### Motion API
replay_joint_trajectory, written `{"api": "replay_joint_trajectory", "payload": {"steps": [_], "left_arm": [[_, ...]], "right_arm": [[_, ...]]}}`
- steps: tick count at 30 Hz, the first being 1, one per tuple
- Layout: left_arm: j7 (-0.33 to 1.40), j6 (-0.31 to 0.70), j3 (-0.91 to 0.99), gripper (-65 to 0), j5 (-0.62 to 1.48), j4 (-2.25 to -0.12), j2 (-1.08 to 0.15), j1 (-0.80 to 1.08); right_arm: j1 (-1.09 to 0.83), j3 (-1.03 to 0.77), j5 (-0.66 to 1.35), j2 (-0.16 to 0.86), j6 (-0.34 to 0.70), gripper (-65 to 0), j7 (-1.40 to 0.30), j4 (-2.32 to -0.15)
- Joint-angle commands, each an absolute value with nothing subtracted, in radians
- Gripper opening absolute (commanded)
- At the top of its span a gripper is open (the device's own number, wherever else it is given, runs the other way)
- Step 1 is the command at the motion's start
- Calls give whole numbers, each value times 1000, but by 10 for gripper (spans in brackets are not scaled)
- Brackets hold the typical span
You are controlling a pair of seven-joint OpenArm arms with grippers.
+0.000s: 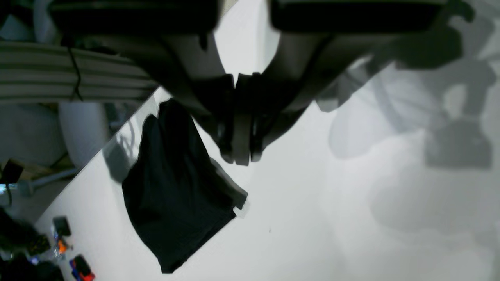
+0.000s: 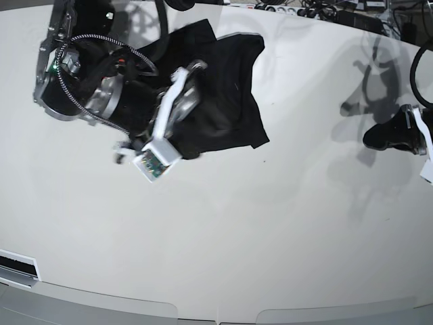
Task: Layout the t-shirt on the table in an organized manner, then fold the t-shirt properly
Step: 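Fold the lifted strip end over onto the rest with the right gripper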
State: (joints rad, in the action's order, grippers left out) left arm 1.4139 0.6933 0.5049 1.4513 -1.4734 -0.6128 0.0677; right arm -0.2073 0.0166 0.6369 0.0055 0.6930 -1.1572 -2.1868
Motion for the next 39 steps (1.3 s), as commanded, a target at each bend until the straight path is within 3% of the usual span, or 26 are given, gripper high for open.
{"api": "replay_joint_trajectory", "payload": {"steps": [1, 2, 8, 14, 18, 21, 25, 28, 34, 39], "left_arm": [[1396, 698, 490, -650, 1484, -1515, -632, 53], [1396, 698, 460, -650, 1484, -1543, -632, 53], [1364, 698, 197, -650, 1471, -1765, -631, 80], [1172, 698, -57, -650, 1228, -1887, -615, 80], [1149, 698, -164, -650, 1095, -1892, -572, 80], [1062, 698, -98, -650, 1085, -1892, -561, 80], [1029, 666, 124, -650, 1021, -1891, -518, 93], [992, 599, 286, -650, 988, -1890, -504, 114], [987, 520, 511, -650, 915, -1890, -502, 156], [986, 448, 628, -650, 916, -1890, -501, 228]], "right_arm": [[-187, 17, 622, 23, 698, -566, -1090, -2191], [-182, 17, 579, 42, 698, -650, -1058, -2174], [-100, 22, 519, 134, 698, -650, -987, -1961], [35, 22, 510, 153, 698, -650, -999, -1756], [64, 47, 667, 153, 698, -650, -1121, -1682], [51, 115, 688, 153, 698, -650, -1148, -1682], [-2, 233, 676, 144, 698, -650, -1127, -1682], [-23, 330, 557, 144, 698, -650, -1036, -1682], [-17, 449, 250, 144, 434, -650, -848, -1682], [-22, 518, 238, 141, 380, -650, -847, -1682]]}}
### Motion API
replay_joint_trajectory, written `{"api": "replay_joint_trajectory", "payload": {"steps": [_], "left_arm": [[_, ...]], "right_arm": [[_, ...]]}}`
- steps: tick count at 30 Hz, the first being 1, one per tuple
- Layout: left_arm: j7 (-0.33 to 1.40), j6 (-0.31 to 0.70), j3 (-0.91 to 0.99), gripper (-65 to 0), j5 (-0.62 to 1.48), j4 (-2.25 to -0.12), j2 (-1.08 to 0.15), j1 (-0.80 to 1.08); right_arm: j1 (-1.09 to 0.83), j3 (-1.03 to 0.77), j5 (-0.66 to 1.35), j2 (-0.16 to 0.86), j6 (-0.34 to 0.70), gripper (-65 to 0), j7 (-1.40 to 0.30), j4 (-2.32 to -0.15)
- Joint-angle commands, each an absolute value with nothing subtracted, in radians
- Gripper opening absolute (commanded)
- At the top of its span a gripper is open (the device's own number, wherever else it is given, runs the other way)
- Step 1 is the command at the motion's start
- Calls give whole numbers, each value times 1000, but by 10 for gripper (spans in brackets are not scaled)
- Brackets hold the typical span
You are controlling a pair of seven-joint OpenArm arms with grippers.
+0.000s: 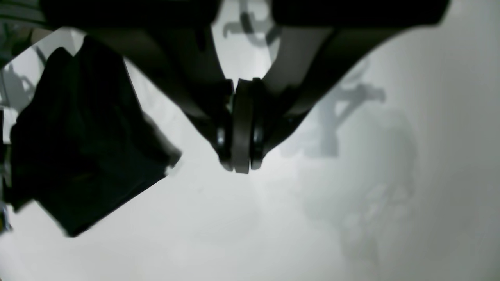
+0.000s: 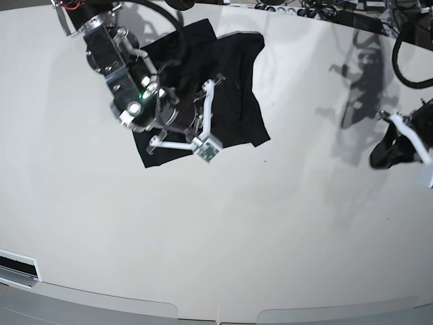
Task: Layout the t-shirt on the table in an organized manner, then fold the t-shirt properly
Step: 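Fold the lifted strip end over onto the rest with the right gripper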
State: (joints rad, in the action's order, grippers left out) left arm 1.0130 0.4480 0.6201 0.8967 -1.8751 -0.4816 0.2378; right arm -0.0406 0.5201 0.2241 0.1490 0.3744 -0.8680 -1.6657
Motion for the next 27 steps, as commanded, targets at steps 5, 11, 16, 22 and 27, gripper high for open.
{"api": "replay_joint_trajectory", "payload": {"steps": [5, 11, 16, 22, 27], "left_arm": [[984, 451, 646, -650, 917, -1890, -498, 263], [986, 451, 646, -650, 917, -1890, -498, 274], [987, 453, 646, -650, 932, -1890, -498, 274], [1005, 512, 647, -650, 954, -1890, -499, 282], [1002, 512, 647, -650, 955, -1890, -499, 310]], "right_arm": [[-22, 543, 238, 79, 419, -650, -841, -1682], [-22, 543, 238, -34, 430, -650, -820, -1682], [-8, 543, 238, -132, 511, -650, -806, -1682], [33, 542, 59, -157, 411, -650, -860, -1682], [24, 542, -53, -107, 147, -650, -869, -1681]]}}
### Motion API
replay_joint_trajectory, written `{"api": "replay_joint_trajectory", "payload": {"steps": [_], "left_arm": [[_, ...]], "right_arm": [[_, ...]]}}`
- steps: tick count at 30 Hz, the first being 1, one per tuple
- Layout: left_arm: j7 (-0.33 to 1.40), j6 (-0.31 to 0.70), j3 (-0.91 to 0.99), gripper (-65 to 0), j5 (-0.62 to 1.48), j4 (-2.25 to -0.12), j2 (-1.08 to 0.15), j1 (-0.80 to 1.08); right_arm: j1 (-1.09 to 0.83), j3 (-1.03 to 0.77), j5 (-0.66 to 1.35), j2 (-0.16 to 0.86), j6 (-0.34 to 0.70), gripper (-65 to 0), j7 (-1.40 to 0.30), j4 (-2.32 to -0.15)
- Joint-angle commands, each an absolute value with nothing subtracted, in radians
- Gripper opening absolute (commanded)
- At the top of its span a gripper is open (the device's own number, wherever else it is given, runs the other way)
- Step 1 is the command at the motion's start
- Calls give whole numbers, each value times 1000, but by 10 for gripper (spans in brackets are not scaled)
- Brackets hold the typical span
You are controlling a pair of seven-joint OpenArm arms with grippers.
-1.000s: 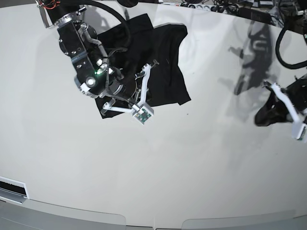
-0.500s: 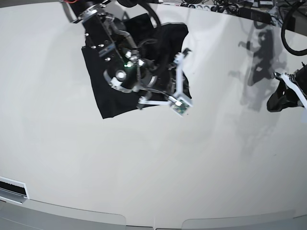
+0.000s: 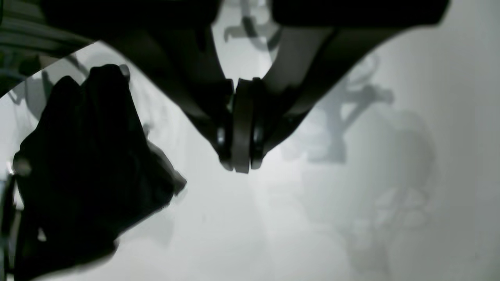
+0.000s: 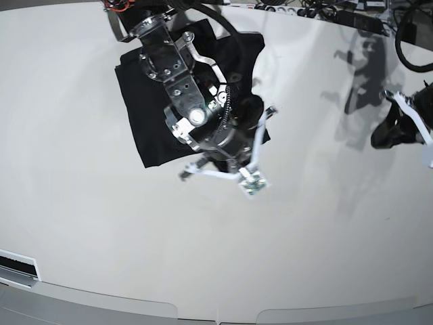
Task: Layout the t-shirt on the table in an organized manner, then fold the t-shirt properly
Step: 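Fold the lifted strip end over onto the rest with the right gripper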
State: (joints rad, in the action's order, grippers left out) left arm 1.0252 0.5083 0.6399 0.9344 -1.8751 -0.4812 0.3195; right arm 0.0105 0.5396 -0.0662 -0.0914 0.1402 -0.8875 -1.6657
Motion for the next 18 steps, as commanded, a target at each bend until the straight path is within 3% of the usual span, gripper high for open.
{"api": "replay_joint_trajectory", "payload": {"steps": [1, 3, 7, 13, 18], "left_arm": [[1001, 512, 647, -650, 955, -1890, -498, 310], [993, 512, 647, -650, 955, -1890, -499, 310], [994, 512, 647, -650, 956, -1890, -499, 310], [981, 512, 647, -650, 958, -1890, -499, 310], [980, 513, 646, -650, 964, -1890, -499, 310]], "right_arm": [[25, 543, -47, -98, 130, -650, -879, -1677], [25, 543, -38, -97, 133, -650, -889, -1648], [25, 543, 76, -112, 237, -650, -860, -1523], [28, 543, 192, -157, 567, -650, -833, -1459], [72, 549, 252, -157, 578, -650, -831, -1463]]}}
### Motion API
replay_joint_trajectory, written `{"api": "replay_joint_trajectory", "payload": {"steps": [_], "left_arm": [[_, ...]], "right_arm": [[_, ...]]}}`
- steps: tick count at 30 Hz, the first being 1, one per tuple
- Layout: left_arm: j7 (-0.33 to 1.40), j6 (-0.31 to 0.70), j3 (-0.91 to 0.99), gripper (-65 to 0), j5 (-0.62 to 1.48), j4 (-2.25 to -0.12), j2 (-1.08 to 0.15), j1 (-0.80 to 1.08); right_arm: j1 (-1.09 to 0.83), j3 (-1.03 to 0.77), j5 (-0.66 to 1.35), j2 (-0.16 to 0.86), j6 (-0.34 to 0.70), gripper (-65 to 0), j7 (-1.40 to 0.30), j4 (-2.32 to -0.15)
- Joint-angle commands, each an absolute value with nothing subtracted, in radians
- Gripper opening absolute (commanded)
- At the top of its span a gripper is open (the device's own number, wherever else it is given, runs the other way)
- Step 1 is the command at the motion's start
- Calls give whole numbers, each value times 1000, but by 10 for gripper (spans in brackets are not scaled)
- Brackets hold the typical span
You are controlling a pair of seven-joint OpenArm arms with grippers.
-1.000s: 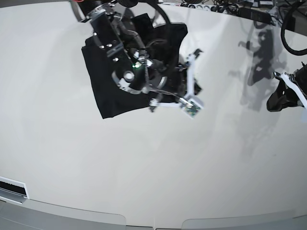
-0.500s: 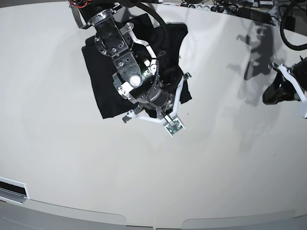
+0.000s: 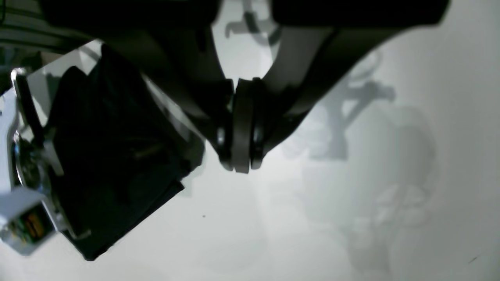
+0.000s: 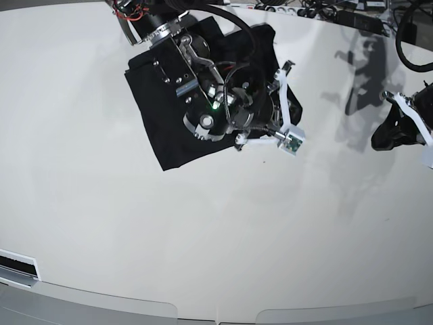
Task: Layout the t-shirt on the table in an organized manner, then fold the t-shirt properly
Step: 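Fold the lifted strip end over onto the rest with the right gripper, then move the left gripper to the folded bundle and grasp its edge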
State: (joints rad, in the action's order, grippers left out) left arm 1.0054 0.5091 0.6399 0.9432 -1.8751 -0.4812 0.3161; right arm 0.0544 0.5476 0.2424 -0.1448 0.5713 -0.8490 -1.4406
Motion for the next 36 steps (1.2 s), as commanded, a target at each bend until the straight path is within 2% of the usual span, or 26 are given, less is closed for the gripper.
{"api": "replay_joint_trajectory", "payload": {"steps": [1, 4, 7, 10, 14, 16, 24, 28, 36], "left_arm": [[980, 513, 646, -650, 961, -1890, -499, 310], [980, 513, 646, -650, 961, -1890, -499, 310], [979, 527, 646, -650, 963, -1890, -499, 310], [996, 590, 646, -650, 997, -1890, -501, 310], [1044, 696, 599, -650, 1076, -1890, -535, 310], [1044, 698, 540, -650, 1076, -1890, -554, 310], [1044, 698, 145, -650, 1021, -1890, -552, 256], [1044, 698, -19, -650, 963, -1890, -531, 246], [972, 698, -265, -650, 761, -1890, -526, 241]], "right_arm": [[82, 549, 237, -157, 555, -650, -834, -1464], [112, 549, 176, -157, 482, -650, -834, -1473], [131, 548, 156, -157, 473, -650, -843, -1511], [136, 548, 96, -157, 486, -650, -882, -1571], [137, 548, -91, -157, 353, -650, -909, -1610], [136, 548, -160, -154, 311, -650, -904, -1610], [184, 548, -173, 16, 286, -650, -901, -1610], [203, 525, -141, 83, 290, -650, -897, -1607], [236, 376, 56, 112, 461, -650, -875, -1488]]}}
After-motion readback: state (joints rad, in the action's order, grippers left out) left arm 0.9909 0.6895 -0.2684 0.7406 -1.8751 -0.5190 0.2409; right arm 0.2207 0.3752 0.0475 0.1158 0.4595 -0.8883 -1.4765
